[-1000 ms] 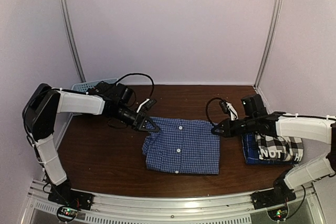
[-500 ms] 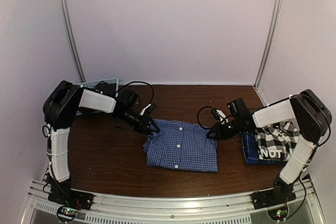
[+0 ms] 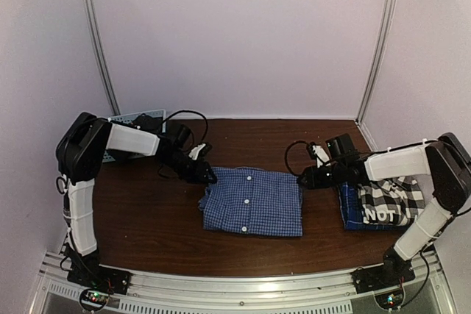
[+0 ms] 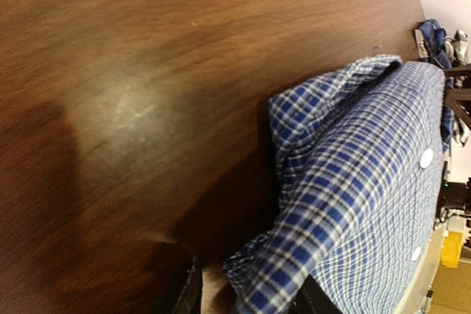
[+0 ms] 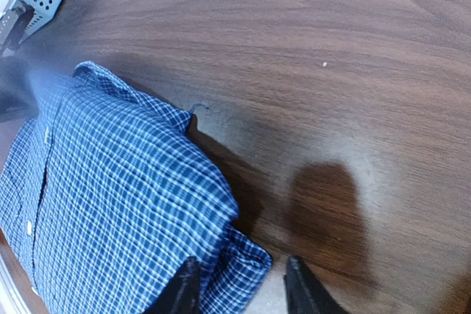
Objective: Fold and stack the long sleeve shirts
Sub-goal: Fold the 2/3-rectangle-folded shirt at the center of the board, then rotate the square-folded shirt at the center of the board.
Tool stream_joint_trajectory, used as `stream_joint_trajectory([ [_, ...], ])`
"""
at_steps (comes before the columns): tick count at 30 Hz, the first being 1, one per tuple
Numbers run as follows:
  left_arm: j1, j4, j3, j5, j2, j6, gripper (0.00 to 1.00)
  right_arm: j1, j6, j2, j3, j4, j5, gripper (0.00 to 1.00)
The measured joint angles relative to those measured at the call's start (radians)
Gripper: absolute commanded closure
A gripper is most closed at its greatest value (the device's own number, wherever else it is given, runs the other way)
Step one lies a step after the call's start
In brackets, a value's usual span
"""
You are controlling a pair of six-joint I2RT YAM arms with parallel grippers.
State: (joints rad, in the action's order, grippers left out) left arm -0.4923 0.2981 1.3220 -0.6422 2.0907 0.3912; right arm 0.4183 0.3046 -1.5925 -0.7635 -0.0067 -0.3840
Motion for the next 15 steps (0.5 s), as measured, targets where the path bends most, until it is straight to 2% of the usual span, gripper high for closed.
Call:
stream_joint_trajectory([
  [3,0.002,0.008,-0.023,0.100,-0.037,-0.004,0.57,-0.001,-0.012,0.070,0.026,-0.016,0.032,0.32],
  [7,0.002,-0.014,-0.130,0.216,-0.156,-0.002,0.56,-0.004,-0.027,0.099,0.023,-0.025,0.042,0.20],
  [12,-0.016,-0.121,-0.295,0.255,-0.371,0.028,0.56,-0.004,-0.061,0.055,-0.039,-0.045,0.006,0.16],
  [15,-0.066,-0.214,-0.364,0.252,-0.443,0.053,0.56,-0.004,-0.090,-0.021,-0.123,-0.055,-0.033,0.14],
])
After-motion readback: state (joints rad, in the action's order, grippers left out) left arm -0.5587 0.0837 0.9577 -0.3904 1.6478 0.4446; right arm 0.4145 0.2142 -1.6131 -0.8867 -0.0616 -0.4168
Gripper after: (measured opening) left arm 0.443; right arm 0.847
